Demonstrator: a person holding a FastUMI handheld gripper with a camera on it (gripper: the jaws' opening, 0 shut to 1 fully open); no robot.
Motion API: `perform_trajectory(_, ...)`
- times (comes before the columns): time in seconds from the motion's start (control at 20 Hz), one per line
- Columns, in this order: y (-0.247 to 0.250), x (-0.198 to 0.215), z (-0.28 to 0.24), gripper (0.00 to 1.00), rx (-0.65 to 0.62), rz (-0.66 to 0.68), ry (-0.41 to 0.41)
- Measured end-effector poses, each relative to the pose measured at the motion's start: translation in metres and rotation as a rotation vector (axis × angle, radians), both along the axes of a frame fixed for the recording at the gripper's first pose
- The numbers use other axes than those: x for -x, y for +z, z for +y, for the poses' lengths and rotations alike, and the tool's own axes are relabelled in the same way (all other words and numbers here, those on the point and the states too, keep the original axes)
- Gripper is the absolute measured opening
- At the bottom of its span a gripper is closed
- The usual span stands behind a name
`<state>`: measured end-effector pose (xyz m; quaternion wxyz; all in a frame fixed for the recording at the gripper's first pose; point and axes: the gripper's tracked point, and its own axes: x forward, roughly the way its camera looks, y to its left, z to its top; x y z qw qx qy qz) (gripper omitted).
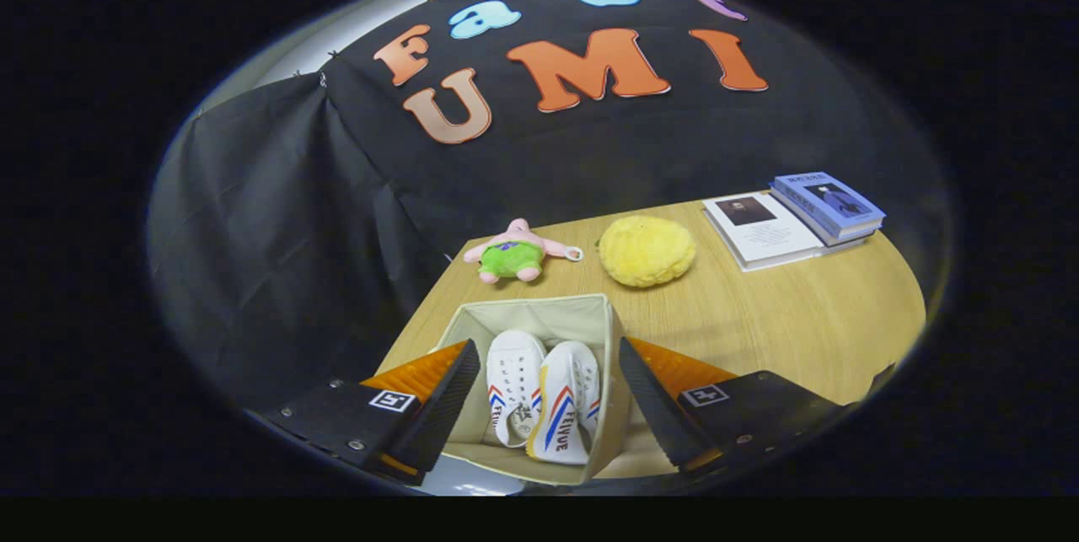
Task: Open the storage box then place both shoes into the box .Put the left shoe in first, then the right shoe, with the right side of both shoes facing outward in a uniform manner.
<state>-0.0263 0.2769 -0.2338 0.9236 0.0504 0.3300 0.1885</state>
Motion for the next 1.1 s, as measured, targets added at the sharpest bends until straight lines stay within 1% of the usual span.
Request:
perform_trajectory(0.35,0.049,-0.038,-0.046,0.98,0.028,-0.130,-0.041)
perform_trajectory(0.55,0.084,-0.060,-0.082,0.98,0.052,-0.233,-0.089)
perform_trajectory(0.75,0.109,-0.075,-0.122,0.98,0.100,-0.319,-0.142)
perform_trajectory(0.9,0.126,-0.078,-0.152,0.98,0.141,-0.361,-0.187)
perform_trajectory(1.1,0.143,-0.086,-0.181,0.98,0.168,-0.422,-0.226)
